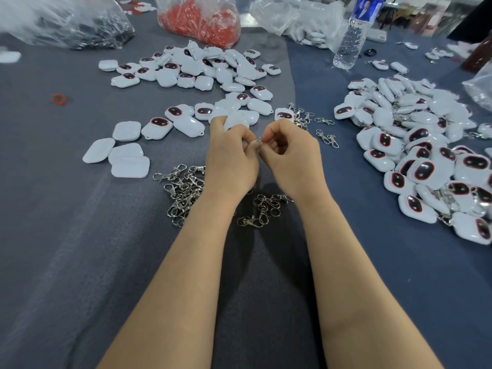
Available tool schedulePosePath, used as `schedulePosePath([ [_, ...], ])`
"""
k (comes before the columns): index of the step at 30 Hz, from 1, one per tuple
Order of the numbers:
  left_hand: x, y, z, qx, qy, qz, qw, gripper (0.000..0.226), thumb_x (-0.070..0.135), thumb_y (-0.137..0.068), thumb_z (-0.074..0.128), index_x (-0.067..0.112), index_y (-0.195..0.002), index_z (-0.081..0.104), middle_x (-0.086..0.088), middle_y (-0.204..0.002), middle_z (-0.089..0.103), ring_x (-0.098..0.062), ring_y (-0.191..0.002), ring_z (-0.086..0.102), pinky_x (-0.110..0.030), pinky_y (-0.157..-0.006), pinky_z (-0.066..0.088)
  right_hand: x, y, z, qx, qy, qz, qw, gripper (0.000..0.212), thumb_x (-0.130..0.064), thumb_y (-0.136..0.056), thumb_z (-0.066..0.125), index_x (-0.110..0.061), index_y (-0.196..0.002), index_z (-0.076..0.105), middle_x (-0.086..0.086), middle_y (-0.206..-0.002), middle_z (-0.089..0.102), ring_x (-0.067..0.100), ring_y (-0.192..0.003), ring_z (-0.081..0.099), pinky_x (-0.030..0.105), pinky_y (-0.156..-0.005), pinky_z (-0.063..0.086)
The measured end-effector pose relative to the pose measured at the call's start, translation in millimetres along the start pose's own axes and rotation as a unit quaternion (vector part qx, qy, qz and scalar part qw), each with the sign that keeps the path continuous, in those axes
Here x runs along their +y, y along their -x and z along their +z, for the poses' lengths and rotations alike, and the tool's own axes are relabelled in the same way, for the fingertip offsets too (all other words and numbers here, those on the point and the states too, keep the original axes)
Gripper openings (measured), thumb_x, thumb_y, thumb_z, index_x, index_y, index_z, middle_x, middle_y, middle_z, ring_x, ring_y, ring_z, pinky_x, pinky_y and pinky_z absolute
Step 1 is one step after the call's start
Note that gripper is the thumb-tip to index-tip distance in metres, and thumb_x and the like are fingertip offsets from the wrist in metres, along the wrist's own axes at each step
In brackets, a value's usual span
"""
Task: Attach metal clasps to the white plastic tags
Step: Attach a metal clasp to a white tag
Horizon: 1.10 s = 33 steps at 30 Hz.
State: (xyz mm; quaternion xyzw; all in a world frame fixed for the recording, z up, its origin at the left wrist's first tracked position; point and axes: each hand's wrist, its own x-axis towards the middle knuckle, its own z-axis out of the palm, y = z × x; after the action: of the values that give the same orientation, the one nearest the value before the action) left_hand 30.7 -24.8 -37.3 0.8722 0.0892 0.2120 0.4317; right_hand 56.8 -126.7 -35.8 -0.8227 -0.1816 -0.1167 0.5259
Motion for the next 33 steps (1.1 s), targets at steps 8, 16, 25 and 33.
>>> schedulePosePath([
  [8,2,-1,-1,-0.046,0.074,0.001,0.996,0.010,0.016,-0.090,0.058,0.025,-0.094,0.055,0.006,-0.101,0.051,-0.009,-0.087,0.050,-0.014,-0.079,0.036,7,-4,-7,0.085,-0.024,0.082,0.993,0.024,-0.001,-0.075,0.059,-0.023,-0.066,0.053,-0.010,-0.061,0.051,0.002,-0.056,0.042,0.011,-0.058,0.037],
  [16,9,3,-2,-0.092,0.146,-0.040,0.984,0.027,0.016,-0.085,0.064,0.020,-0.104,0.045,0.004,-0.095,0.058,-0.026,-0.088,0.061,-0.046,-0.084,0.051,9,-5,-8,0.107,-0.007,0.103,0.989,0.021,-0.004,-0.075,0.059,-0.024,-0.069,0.055,-0.007,-0.064,0.054,0.003,-0.059,0.045,0.012,-0.058,0.040],
  [25,8,4,-2,-0.083,0.117,-0.020,0.990,0.027,0.015,-0.088,0.060,0.016,-0.112,0.047,0.006,-0.094,0.051,-0.022,-0.090,0.060,-0.040,-0.083,0.052,8,-5,-7,0.076,0.025,0.085,0.993,0.021,-0.003,-0.078,0.059,-0.023,-0.071,0.056,-0.007,-0.067,0.055,0.003,-0.060,0.045,0.010,-0.057,0.040],
  [33,1,1,2,-0.055,0.087,-0.009,0.995,0.026,0.012,-0.091,0.056,0.014,-0.114,0.045,0.007,-0.093,0.049,0.003,-0.070,0.048,-0.001,-0.057,0.035,6,-2,-3,0.046,0.054,0.046,0.996,0.017,0.002,-0.079,0.056,-0.015,-0.077,0.058,0.007,-0.074,0.059,0.010,-0.066,0.045,0.012,-0.061,0.037],
])
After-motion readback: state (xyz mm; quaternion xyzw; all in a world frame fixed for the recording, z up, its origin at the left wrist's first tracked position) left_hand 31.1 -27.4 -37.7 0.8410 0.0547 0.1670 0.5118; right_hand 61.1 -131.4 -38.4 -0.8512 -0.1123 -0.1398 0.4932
